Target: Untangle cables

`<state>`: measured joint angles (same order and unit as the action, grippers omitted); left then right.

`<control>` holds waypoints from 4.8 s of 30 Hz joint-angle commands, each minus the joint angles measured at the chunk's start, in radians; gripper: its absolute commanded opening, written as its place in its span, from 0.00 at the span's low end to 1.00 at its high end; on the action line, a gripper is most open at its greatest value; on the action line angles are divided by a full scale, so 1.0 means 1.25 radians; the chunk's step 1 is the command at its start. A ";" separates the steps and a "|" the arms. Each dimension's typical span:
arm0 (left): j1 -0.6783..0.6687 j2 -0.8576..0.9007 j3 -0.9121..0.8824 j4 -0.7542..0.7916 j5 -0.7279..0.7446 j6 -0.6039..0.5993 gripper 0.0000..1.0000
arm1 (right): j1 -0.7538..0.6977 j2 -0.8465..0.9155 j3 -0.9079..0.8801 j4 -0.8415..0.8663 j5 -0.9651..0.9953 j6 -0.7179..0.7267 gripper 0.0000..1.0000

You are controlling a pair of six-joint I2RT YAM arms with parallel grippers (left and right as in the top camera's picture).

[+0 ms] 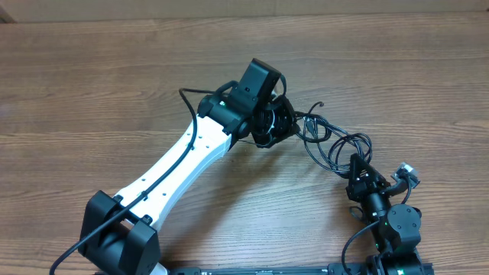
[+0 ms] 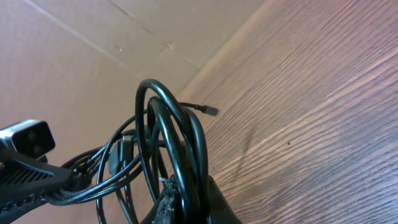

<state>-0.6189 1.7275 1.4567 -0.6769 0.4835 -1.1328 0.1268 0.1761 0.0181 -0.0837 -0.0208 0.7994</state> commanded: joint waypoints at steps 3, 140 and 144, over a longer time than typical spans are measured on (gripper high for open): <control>0.014 -0.017 0.022 0.000 0.031 0.207 0.04 | 0.001 0.003 -0.008 0.001 0.037 -0.027 0.07; -0.043 -0.017 0.022 0.141 0.179 -0.715 0.04 | 0.001 0.004 -0.008 0.034 -0.142 0.641 0.61; -0.043 -0.017 0.022 0.121 0.177 -0.709 0.04 | 0.001 0.004 -0.008 0.016 -0.124 0.641 0.46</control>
<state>-0.6727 1.7275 1.4578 -0.5201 0.6750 -2.0388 0.1314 0.1806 0.0181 -0.0582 -0.2161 1.5974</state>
